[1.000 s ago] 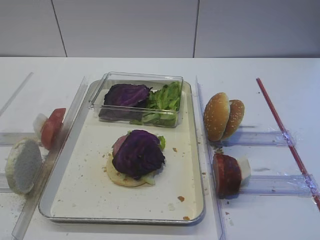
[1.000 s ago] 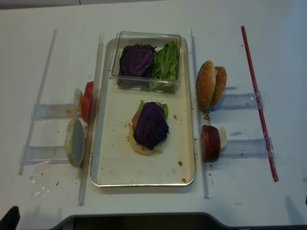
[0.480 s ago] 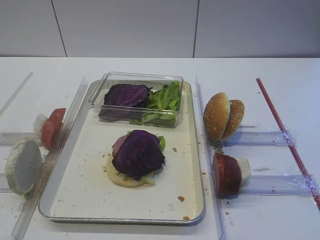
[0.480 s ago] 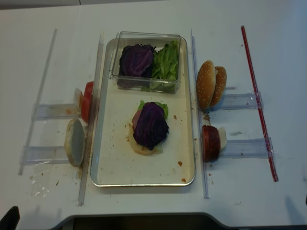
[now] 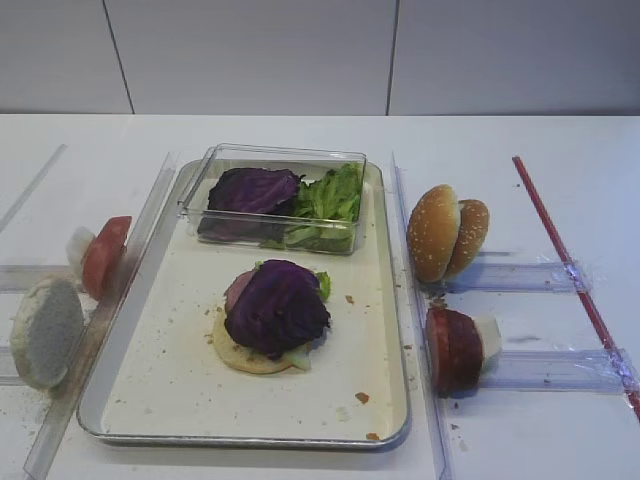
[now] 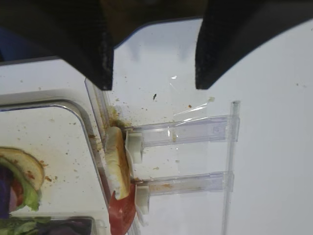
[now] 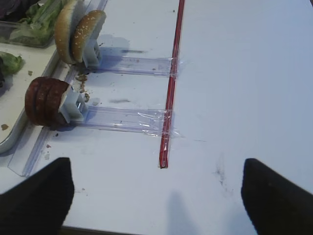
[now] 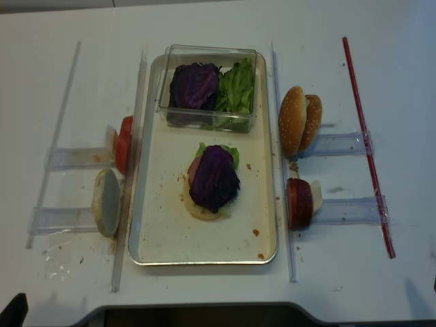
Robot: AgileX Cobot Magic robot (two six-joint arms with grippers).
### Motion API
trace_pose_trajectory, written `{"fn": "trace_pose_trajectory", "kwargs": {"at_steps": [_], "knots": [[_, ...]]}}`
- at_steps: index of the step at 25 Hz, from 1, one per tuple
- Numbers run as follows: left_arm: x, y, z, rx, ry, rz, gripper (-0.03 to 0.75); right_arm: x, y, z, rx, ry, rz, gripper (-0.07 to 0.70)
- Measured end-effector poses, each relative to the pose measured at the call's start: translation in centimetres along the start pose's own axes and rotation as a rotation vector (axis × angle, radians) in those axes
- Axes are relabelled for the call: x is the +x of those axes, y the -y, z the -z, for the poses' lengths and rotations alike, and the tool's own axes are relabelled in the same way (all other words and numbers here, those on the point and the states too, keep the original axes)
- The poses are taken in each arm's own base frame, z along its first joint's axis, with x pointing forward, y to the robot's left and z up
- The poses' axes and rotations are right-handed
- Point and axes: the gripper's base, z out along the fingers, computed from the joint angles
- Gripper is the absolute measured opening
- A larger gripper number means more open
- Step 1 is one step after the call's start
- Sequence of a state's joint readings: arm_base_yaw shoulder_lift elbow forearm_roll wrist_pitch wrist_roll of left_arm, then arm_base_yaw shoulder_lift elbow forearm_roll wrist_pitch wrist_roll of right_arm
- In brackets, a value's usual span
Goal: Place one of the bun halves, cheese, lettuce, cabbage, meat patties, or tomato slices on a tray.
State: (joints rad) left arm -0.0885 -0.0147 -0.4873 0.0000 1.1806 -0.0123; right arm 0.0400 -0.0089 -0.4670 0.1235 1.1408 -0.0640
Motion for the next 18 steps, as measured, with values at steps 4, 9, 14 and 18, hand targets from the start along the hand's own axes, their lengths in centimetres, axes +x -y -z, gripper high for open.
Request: {"fn": "trace_pose_trajectory", "kwargs": {"at_steps": [4, 9, 14, 18], "knots": [[0.0, 0.0, 0.0, 0.0, 0.0, 0.0, 0.361, 0.0, 0.0, 0.0, 0.0, 0.0, 0.0, 0.693], [0.0, 0.0, 0.0, 0.0, 0.0, 0.0, 0.361, 0.0, 0.0, 0.0, 0.0, 0.0, 0.0, 0.693], [0.0, 0.0, 0.0, 0.0, 0.0, 0.0, 0.361, 0.0, 0.0, 0.0, 0.0, 0.0, 0.0, 0.693], [0.0, 0.0, 0.0, 0.0, 0.0, 0.0, 0.361, 0.0, 0.0, 0.0, 0.0, 0.0, 0.0, 0.693]]}}
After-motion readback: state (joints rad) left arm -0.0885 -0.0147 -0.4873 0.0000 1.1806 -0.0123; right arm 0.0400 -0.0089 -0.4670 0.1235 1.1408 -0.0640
